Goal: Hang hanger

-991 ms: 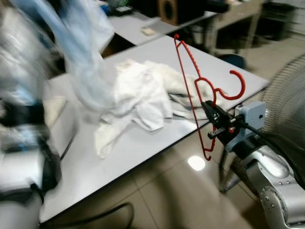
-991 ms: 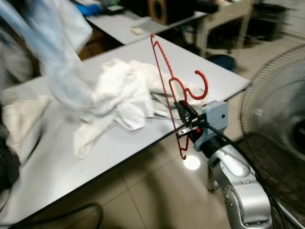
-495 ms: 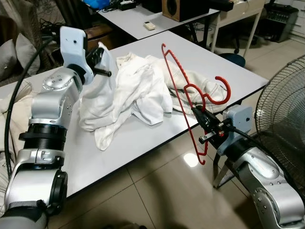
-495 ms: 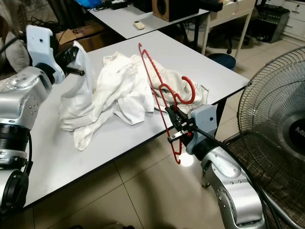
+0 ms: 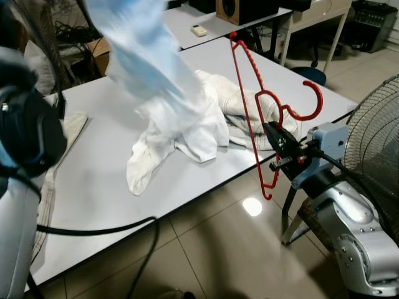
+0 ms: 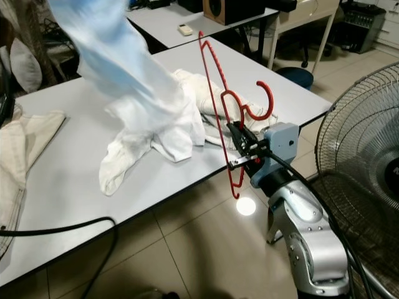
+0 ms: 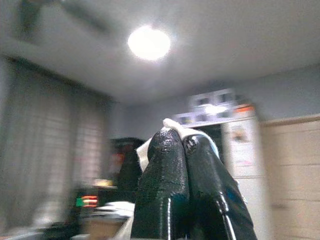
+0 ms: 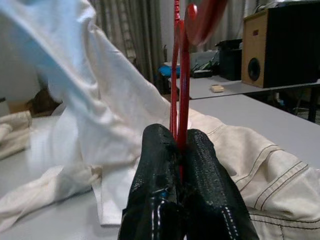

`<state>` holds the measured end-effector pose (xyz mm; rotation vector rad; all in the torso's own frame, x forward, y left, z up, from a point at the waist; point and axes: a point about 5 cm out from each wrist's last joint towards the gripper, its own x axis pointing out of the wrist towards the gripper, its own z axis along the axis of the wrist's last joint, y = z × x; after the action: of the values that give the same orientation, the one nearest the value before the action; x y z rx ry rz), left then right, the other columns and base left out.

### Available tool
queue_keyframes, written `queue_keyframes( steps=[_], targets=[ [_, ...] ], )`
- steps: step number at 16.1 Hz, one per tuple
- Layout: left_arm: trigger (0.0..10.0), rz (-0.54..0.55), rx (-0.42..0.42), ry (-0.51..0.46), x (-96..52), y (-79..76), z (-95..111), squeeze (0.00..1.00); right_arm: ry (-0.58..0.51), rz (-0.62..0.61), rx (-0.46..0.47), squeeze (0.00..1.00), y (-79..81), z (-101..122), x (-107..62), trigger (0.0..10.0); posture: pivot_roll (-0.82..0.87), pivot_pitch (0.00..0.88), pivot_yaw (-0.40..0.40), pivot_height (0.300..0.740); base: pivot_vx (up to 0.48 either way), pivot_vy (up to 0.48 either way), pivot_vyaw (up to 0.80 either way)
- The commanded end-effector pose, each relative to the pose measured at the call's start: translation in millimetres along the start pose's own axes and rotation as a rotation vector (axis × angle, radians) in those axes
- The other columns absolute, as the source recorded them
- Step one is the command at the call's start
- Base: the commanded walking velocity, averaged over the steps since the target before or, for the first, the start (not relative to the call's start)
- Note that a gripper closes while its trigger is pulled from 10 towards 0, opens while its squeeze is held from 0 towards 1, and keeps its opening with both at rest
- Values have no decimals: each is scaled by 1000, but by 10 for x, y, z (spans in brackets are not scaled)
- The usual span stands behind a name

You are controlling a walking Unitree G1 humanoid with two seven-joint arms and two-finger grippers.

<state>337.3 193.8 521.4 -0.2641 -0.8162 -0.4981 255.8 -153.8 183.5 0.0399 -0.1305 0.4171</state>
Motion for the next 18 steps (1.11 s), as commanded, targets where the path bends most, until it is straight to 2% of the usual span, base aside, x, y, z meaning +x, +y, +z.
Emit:
queue_keyframes(
  steps=[1, 3, 4, 5, 6, 7, 8, 9, 10, 11, 12, 13, 14, 15, 16, 18],
  targets=[
    [0, -80, -62, -108, 83, -125, 324, 0, -34, -7, 3, 0, 4, 47, 36, 10000, -179, 0, 172, 740, 0, 0, 0],
    [0, -71, -129, -173, 117, -131, 479, 0, -50, -27, 22, 0, -11, 59, 41, 10000, -174, 0, 173, 740, 0, 0, 0],
    [0, 6, -67, -119, 94, -18, 391, 0, -49, -31, 26, 0, -16, 51, 50, 10000, -169, 0, 171, 740, 0, 0, 0],
    [0, 49, -40, -71, 73, 50, 298, 0, -47, -30, 26, 0, -15, 43, 54, 10000, -166, 0, 169, 740, 0, 0, 0],
    [0, 147, 38, 51, -18, 216, 5, 0, -39, -24, 28, 0, -1, 22, 62, 10000, -166, 0, 166, 740, 0, 0, 0],
    [0, 249, 96, 182, -193, 406, -377, 0, -23, -14, 26, 0, 15, -7, 69, 10000, -167, 0, 165, 740, 0, 0, 0],
    [0, 276, 105, 230, -262, 460, -514, 0, -16, -13, 21, 0, 17, -20, 71, 10000, -168, 0, 164, 740, 0, 0, 0],
    [0, 337, 116, 318, -424, 565, -788, 0, -6, -14, 17, 0, 21, -38, 73, 10000, -169, 0, 163, 740, 0, 0, 0],
    [0, 373, 130, 380, -540, 625, -961, 0, -2, -15, 16, 0, 23, -47, 75, 10000, -172, 0, 160, 740, 0, 0, 0],
    [0, 462, 196, 519, -872, 780, -1321, 0, 3, -15, 17, 0, 29, -56, 77, 10000, -181, 0, 161, 740, 0, 0, 0],
    [0, 497, 243, 567, -1009, 843, -1425, 0, 5, -16, 15, 0, 29, -58, 77, 10000, -184, 0, 161, 740, 0, 0, 0],
    [0, 586, 335, 648, -1281, 982, -1554, 0, 8, -22, 12, 0, 22, -60, 67, 10000, -189, 0, 162, 740, 0, 0, 0],
    [0, 656, 389, 687, -1465, 1079, -1602, 0, 11, -28, 11, 0, 10, -65, 55, 10000, -192, 0, 161, 740, 0, 0, 0],
    [0, 701, 421, 696, -1549, 1132, -1600, 0, 13, -33, 10, 0, 2, -68, 49, 10000, -192, 0, 161, 740, 0, 0, 0],
    [0, 777, 484, 712, -1706, 1225, -1589, 0, 16, -43, 12, 0, -9, -75, 47, 10000, -189, 0, 158, 740, 0, 0, 0],
    [0, 813, 542, 749, -1846, 1281, -1610, 0, 19, -46, 14, 0, -10, -88, 53, 10000, -186, 0, 156, 740, 0, 0, 0]
  ],
)
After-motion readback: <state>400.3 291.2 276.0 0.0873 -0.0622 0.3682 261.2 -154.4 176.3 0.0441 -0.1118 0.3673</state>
